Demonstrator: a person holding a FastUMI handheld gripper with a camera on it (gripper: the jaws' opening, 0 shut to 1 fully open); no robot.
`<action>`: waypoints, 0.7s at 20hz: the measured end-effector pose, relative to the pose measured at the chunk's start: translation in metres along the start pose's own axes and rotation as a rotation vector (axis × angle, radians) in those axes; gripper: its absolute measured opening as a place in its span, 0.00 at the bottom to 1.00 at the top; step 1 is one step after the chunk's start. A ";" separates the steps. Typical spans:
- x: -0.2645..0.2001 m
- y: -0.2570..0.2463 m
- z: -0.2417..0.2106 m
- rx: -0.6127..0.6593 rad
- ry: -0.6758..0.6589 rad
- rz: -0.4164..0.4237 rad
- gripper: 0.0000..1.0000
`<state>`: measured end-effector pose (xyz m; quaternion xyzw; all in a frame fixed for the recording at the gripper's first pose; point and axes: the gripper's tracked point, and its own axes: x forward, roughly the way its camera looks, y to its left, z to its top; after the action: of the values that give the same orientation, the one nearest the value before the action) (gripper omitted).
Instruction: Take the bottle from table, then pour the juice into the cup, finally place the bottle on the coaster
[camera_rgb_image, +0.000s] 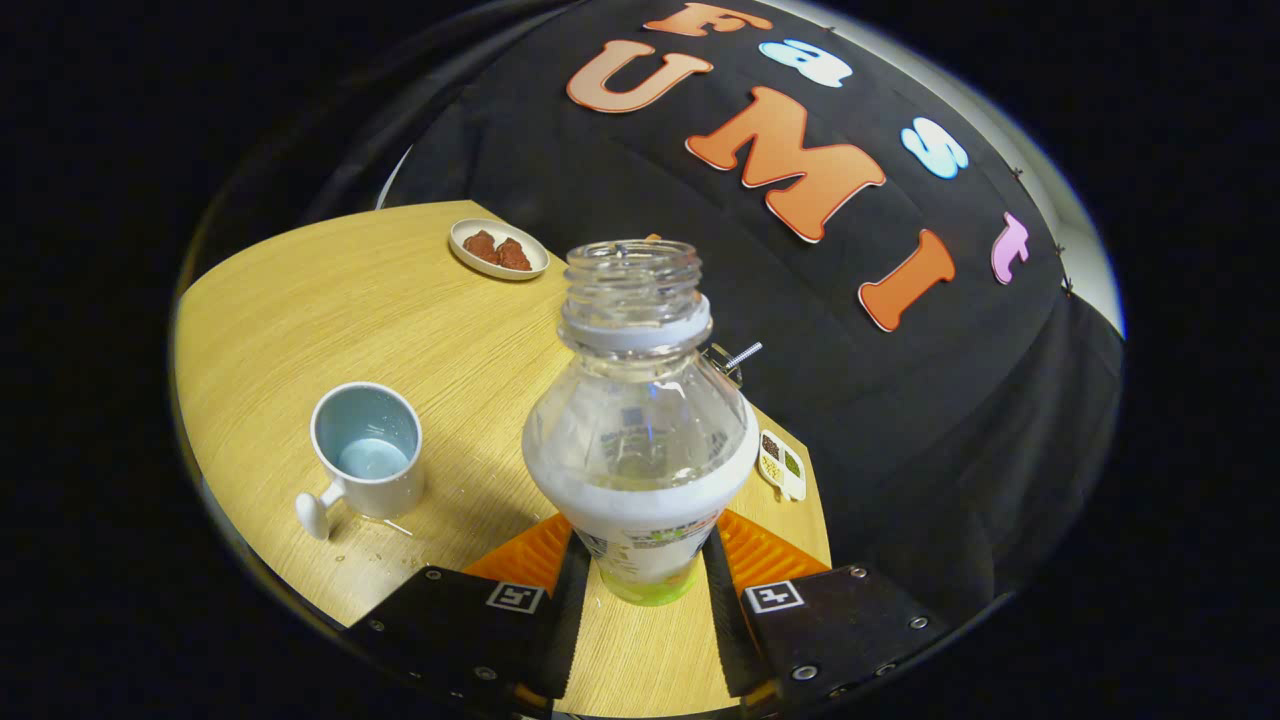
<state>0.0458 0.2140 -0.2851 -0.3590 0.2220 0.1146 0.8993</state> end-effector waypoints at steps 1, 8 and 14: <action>0.002 0.004 0.001 -0.037 0.006 0.000 0.58; 0.012 0.027 0.011 -0.328 -0.009 -0.052 0.58; 0.016 0.027 0.014 -0.563 -0.013 -0.125 0.58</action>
<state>0.0546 0.2435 -0.3002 -0.6067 0.1533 0.1183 0.7710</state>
